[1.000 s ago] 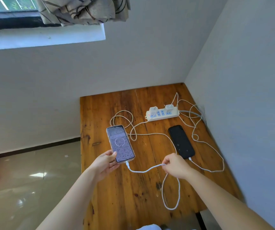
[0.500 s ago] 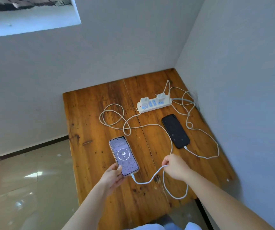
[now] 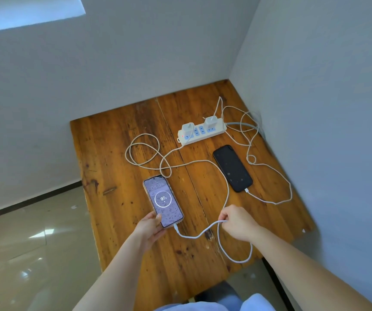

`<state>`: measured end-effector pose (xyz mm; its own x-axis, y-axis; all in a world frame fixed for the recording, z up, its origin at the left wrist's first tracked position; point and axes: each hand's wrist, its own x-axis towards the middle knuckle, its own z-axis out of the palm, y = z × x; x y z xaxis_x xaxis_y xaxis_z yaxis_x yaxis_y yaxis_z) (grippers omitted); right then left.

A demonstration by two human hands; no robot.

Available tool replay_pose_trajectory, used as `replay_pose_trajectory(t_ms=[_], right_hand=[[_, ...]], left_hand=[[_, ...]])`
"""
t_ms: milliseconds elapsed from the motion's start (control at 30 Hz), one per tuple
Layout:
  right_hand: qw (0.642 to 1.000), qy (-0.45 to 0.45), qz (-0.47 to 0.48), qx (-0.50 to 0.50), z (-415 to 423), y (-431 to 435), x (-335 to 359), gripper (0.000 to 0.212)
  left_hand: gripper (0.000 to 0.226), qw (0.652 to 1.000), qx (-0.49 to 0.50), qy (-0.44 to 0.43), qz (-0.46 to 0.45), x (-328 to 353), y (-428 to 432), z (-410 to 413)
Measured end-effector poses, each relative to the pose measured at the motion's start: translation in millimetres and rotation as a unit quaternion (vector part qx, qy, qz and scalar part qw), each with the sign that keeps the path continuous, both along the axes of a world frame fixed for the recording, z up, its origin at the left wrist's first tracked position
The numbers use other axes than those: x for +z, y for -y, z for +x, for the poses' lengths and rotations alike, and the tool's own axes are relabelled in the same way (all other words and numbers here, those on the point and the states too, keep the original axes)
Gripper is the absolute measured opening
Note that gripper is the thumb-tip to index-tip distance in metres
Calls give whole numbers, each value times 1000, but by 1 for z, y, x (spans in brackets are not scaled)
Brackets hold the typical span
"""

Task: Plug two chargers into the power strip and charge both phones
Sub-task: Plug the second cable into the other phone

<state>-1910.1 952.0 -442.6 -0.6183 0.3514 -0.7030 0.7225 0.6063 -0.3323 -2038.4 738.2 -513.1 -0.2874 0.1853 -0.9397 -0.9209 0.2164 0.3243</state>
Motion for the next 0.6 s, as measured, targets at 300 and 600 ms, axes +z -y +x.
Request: replay_pose_trajectory(t_ms=[300,600], right_hand=[[1000,11,-15,3,4,9,-8,15],[1000,10,-18,3,3,14,-7,13]], left_hand=[[15,979,50,-96,-172,-17,-10,6],[18,959,35,-118,-256,-23,-18,1]])
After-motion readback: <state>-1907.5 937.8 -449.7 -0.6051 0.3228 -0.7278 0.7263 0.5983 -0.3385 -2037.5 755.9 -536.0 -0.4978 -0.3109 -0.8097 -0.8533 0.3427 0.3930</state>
